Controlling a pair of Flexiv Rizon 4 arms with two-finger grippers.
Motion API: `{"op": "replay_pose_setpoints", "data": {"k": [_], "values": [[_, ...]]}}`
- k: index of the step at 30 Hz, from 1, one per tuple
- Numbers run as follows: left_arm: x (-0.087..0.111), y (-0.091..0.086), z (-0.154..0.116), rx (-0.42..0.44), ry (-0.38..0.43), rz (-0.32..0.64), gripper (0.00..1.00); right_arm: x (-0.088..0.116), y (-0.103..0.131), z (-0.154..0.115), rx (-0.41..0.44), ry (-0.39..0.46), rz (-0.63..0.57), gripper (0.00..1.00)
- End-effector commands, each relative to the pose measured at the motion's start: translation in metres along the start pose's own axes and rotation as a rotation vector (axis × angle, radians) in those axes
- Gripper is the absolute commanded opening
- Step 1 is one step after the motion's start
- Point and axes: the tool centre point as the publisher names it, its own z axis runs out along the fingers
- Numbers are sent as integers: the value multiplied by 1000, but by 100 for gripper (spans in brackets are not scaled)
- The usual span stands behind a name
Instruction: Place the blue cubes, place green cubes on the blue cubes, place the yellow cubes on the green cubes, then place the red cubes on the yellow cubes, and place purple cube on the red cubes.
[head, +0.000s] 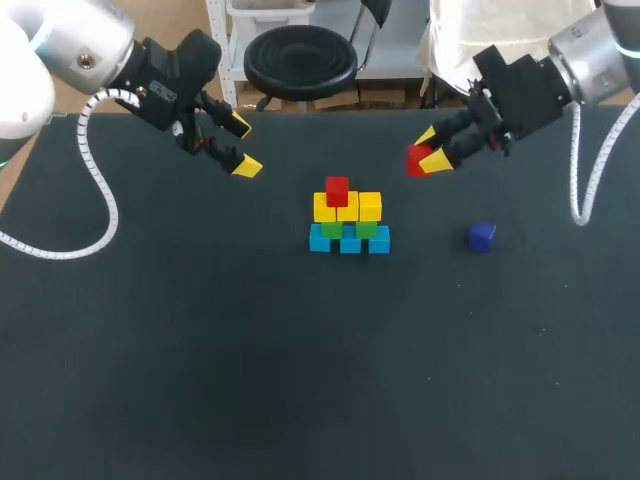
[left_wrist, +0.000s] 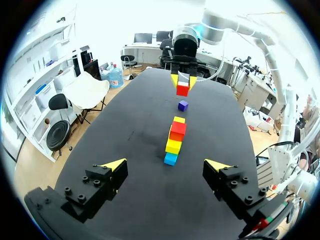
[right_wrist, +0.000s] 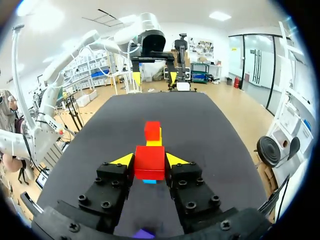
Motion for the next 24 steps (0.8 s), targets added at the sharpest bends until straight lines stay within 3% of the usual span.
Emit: {"op": "replay_pose_setpoints", "data": {"k": [1,6,24], "values": [[1,0,0,0,-5,3,100,-13,12,8,33,12,-4,0],[1,0,0,0,-5,3,100,-24,16,18,24,22,7,0],[1,0,0,0,-5,3,100,-24,16,18,24,22,7,0]]}}
